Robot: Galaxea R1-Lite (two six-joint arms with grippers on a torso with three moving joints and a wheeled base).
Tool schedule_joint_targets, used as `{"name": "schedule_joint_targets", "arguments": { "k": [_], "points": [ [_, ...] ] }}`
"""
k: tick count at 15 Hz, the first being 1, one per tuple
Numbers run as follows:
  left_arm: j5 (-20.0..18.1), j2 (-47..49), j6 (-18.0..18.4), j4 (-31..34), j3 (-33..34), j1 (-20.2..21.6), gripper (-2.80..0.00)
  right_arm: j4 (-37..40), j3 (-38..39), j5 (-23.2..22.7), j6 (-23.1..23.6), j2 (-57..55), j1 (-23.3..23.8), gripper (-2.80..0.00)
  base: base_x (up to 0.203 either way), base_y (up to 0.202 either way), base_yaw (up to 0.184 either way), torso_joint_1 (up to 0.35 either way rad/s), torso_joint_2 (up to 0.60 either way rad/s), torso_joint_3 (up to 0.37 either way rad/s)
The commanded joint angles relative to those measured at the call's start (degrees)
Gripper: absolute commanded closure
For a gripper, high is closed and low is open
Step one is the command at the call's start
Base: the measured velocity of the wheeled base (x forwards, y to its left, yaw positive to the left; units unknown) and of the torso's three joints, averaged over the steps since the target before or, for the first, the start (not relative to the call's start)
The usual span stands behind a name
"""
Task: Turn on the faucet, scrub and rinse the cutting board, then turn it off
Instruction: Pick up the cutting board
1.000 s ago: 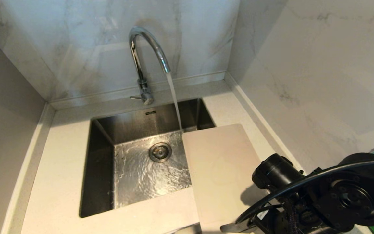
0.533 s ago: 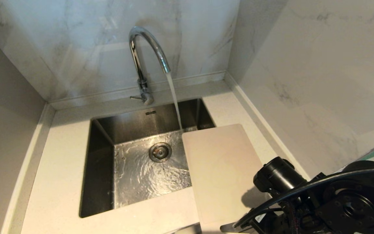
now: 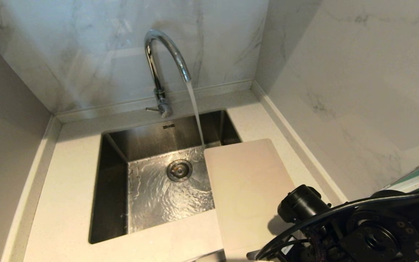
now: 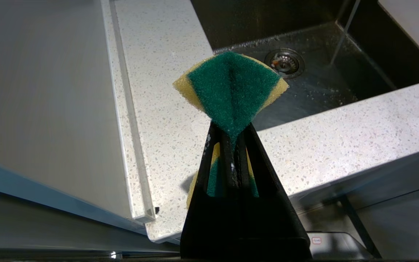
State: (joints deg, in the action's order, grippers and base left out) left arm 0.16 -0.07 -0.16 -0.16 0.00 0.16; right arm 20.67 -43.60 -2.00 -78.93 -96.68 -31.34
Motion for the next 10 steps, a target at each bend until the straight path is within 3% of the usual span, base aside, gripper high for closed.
{"name": "schedule_joint_targets", "arguments": {
  "k": [1,10],
  "points": [
    [0.0,-0.1,0.0,0.0,0.1,0.0,0.0,-1.0,0.5,0.1,-0.7,-1.9,0.0,-2.8,0.0,0.0,0.0,0.0,0.0,0.0],
    [0.0,-0.1,0.0,0.0,0.1,0.0,0.0,-4.0,0.6,0.2,-1.2,-4.1,0.7,-2.8,0.0,0.0,0.0,0.0,0.0,0.0]
  ]
}}
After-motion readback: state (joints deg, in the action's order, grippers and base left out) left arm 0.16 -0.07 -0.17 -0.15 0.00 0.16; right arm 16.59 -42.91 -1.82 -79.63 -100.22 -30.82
